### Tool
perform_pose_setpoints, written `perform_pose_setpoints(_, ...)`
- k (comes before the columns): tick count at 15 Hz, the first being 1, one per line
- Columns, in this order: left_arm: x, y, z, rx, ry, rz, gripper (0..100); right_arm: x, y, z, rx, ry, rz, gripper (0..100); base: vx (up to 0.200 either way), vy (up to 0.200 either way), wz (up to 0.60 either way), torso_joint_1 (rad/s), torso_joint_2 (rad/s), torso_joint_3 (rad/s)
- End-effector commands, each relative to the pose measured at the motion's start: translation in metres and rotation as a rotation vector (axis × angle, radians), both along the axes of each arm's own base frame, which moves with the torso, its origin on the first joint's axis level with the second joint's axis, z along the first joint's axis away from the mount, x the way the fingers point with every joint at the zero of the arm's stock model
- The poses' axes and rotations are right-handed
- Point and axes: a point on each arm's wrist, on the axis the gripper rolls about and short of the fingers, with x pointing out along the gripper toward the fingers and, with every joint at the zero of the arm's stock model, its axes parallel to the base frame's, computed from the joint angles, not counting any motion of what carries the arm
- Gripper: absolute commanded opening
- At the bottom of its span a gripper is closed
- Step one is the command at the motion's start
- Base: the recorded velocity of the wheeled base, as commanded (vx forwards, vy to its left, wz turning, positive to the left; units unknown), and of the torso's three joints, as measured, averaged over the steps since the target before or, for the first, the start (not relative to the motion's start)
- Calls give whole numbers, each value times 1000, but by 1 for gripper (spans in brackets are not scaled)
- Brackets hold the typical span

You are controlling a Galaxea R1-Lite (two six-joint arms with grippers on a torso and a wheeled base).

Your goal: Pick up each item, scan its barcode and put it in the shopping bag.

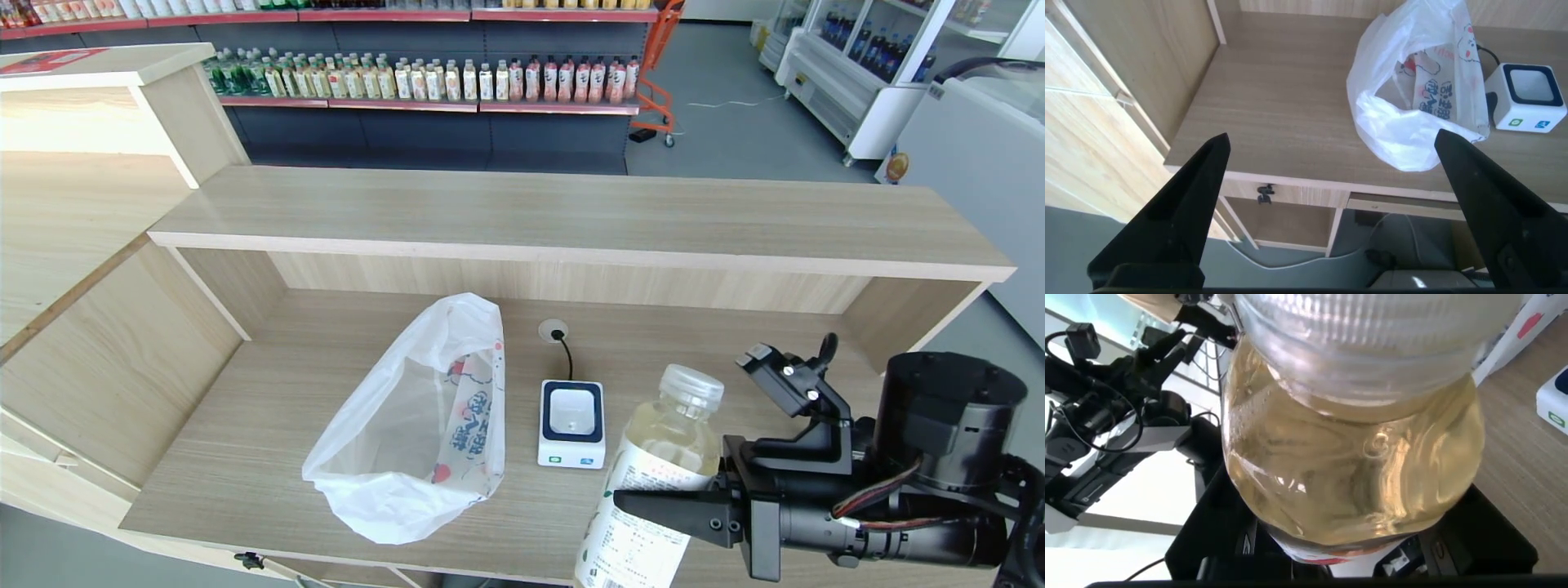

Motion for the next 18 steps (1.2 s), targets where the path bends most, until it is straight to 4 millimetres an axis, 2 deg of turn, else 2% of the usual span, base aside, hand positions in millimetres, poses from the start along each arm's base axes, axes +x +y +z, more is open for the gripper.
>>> perform_pose_setpoints(1, 0, 0, 0, 0, 0, 1, 100, 0, 1, -1, -2, 2, 2, 0, 0, 0, 0, 0, 0, 0)
perform_pose_setpoints(11, 0, 0, 0, 0, 0, 0, 100, -2, -1, 0, 1, -5, -1, 0, 0, 0, 0, 0, 0, 0)
perform_pose_setpoints(13, 0, 0, 0, 0, 0, 0, 100, -4, -5, 8, 17, -42, -10, 0, 0, 0, 0, 0, 0, 0)
perform_pose_setpoints(14, 0, 0, 0, 0, 0, 0, 100, -5, -10, 13, 21, -80, -27, 0, 0, 0, 0, 0, 0, 0)
perform_pose_setpoints(16, 0, 0, 0, 0, 0, 0, 100, 1, -30, 13, -78, -282, -177, 0, 0, 0, 0, 0, 0, 0)
perform_pose_setpoints(18, 0, 0, 0, 0, 0, 0, 100, 10, -64, 7, -329, -561, -280, 0, 0, 0, 0, 0, 0, 0)
